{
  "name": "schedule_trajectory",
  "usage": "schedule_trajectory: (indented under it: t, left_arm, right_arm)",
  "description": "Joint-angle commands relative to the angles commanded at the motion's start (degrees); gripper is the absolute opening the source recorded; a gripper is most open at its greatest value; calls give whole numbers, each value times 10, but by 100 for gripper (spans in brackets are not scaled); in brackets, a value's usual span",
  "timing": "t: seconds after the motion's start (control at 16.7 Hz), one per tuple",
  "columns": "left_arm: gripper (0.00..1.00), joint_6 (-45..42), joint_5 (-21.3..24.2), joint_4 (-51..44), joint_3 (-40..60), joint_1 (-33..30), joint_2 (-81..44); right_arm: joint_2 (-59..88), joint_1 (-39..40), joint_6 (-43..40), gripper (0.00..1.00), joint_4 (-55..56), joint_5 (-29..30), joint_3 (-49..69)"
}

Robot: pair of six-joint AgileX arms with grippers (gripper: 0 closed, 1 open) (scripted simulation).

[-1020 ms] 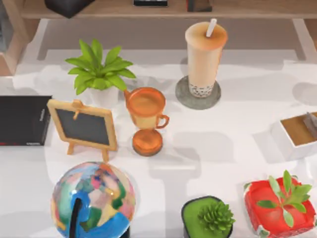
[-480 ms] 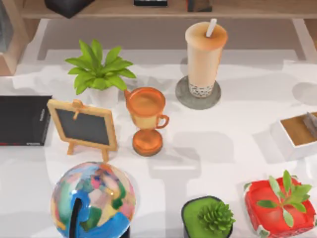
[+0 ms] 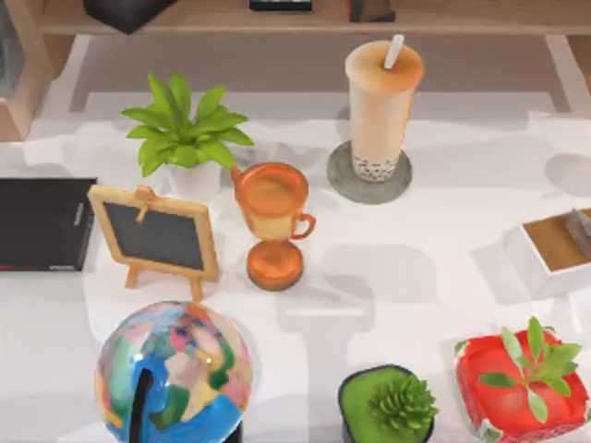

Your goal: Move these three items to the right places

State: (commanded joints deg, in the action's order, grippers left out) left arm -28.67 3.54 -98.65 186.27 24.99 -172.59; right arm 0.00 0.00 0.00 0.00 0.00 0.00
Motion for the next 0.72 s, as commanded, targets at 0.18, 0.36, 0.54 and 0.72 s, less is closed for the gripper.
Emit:
schedule_trajectory:
  t: [0.18, 0.36, 0.54, 0.72]
  left_arm:
    - [0, 0, 0, 0, 0, 0, 0]
    - [0, -1, 0, 1, -2, 0, 1]
    - [0, 0, 0, 20, -39, -1, 31]
    - [0, 0, -1, 37, -102, -1, 67]
  right_arm:
    - [0, 0, 0, 100, 0, 0, 0]
    - [0, 0, 0, 100, 0, 0, 0]
    - [0, 0, 0, 100, 0, 0, 0]
    - [0, 0, 0, 100, 0, 0, 0]
